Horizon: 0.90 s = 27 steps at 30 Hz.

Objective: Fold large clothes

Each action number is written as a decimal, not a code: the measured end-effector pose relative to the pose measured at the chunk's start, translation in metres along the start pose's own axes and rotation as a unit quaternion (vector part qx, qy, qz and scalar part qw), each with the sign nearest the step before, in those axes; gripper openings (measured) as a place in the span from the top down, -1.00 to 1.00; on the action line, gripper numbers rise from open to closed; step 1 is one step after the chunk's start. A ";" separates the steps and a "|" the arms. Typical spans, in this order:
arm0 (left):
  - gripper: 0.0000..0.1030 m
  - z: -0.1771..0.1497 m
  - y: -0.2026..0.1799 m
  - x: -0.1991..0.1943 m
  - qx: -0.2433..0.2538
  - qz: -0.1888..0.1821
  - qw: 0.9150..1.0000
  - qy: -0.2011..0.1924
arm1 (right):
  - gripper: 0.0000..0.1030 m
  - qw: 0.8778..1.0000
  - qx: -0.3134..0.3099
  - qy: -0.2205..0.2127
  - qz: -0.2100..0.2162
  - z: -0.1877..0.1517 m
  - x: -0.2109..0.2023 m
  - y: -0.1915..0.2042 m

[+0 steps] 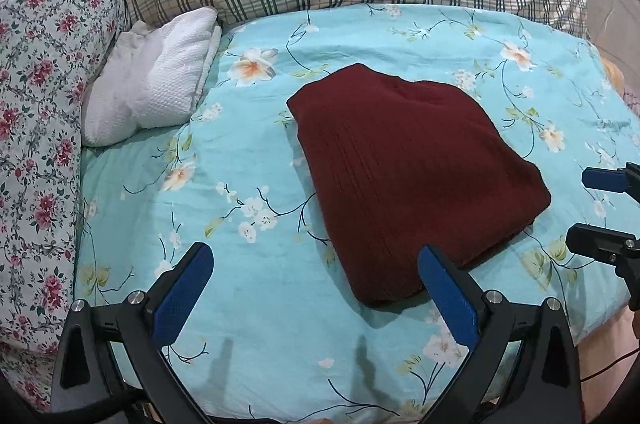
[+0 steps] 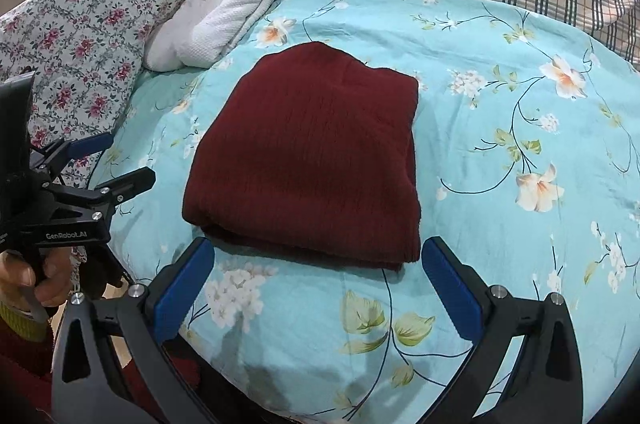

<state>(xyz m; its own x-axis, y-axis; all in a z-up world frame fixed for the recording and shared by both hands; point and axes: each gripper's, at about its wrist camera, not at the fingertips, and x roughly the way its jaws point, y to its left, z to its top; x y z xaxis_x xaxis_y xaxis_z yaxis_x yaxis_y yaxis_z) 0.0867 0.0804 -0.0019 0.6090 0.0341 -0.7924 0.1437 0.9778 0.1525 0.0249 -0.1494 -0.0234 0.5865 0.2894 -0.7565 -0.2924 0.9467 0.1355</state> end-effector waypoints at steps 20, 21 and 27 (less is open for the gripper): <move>-0.99 0.007 -0.002 0.003 0.009 0.001 1.000 -0.002 | -1.00 1.000 -0.006 -0.004 0.003 0.016 0.001 0.002; -0.99 0.007 -0.002 0.003 0.009 0.000 1.000 -0.003 | -1.00 1.000 -0.006 -0.004 0.004 0.016 0.001 0.002; -0.99 0.008 -0.002 0.001 0.009 0.001 1.000 -0.004 | -1.00 1.000 -0.006 -0.004 0.004 0.017 0.001 0.002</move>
<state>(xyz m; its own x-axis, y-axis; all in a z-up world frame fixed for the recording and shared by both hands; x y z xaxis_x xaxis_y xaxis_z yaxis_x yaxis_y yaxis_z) 0.0931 0.0771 0.0011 0.6158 0.0347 -0.7872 0.1558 0.9740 0.1648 0.0371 -0.1445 -0.0130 0.5907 0.2983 -0.7497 -0.3059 0.9426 0.1340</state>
